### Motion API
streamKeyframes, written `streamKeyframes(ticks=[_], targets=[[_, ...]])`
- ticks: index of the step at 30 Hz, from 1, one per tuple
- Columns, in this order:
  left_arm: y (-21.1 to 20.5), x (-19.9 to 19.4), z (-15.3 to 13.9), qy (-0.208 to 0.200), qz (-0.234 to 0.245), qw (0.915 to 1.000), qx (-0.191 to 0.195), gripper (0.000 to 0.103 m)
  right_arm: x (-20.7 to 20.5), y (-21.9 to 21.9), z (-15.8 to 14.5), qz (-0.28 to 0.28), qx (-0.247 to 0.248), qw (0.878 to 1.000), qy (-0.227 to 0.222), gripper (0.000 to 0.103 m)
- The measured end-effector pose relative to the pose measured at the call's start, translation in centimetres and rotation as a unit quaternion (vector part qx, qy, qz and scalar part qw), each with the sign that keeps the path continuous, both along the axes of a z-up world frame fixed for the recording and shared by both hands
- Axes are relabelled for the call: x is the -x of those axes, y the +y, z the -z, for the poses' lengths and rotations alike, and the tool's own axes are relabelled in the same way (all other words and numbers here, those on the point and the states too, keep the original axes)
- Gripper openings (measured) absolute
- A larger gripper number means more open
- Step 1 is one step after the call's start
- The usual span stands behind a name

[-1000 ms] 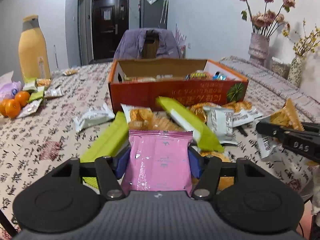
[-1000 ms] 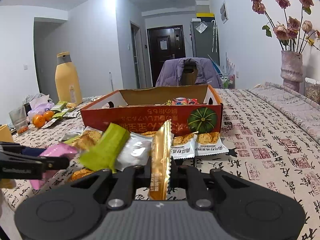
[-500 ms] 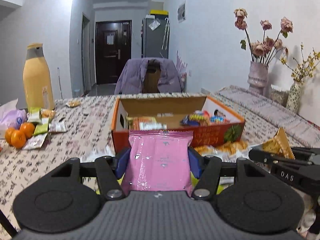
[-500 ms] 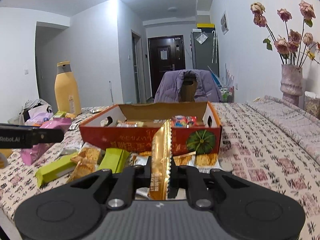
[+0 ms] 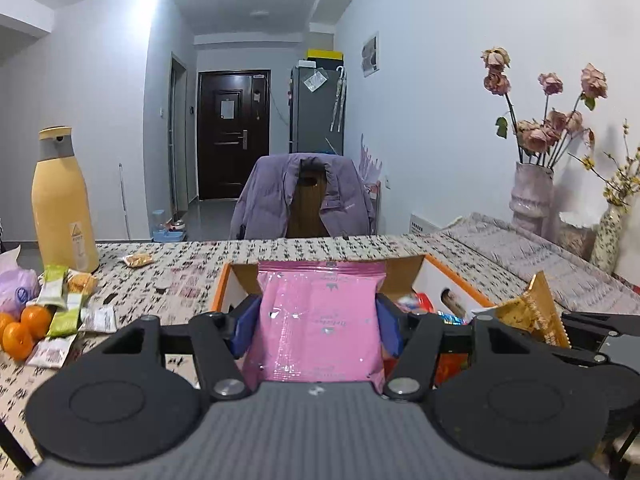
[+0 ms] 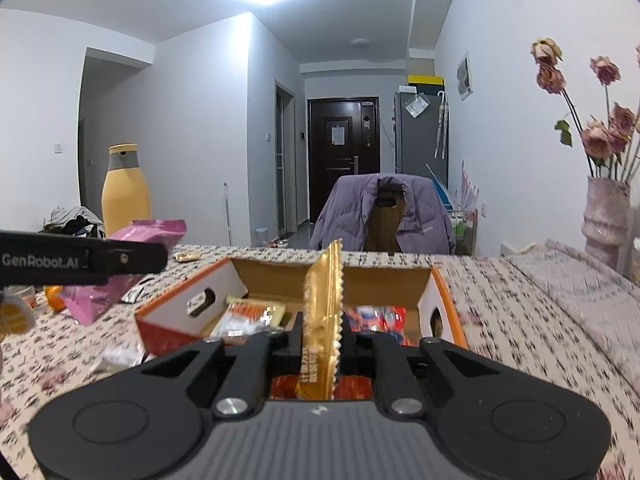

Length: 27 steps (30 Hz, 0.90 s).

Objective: Organize snacks
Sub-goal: 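Lower both packets into the orange box and open both tools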

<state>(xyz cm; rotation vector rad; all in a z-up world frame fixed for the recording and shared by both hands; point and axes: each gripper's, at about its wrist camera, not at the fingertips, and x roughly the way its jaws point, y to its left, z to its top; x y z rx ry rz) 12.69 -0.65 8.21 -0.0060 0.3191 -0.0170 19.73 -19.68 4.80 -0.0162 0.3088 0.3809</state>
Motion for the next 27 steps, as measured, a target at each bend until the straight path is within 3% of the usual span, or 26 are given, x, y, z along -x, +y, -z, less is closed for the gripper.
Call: streamKeyframes(ticks=[7,16,22,27], targets=[[0.3,-4.5,-0.5,0.002,-0.013,0.9999,0.007,0.061,-4.8,2.0,-0.7,-0.012,0.005,1.000,0.005,0.012],[1.1,-9.7,0.5,0.014,-0.037,0.9990,0.022,0.061,-10.4,4.2,0.5,-0.012,0.001,0.999,0.032,0.012],[2.1,-12.1,3.1,0.034,-0.063,0.9969,0.034,0.061,-11.6,4.7,2.9,-0.011,0.003,0.999,0.044,0.012],[2.4,-12.5,4.3,0.044,-0.052,0.9973,0.029,0.061,-11.7,4.8,3.3,-0.014,0.012,0.999,0.048,0.012]])
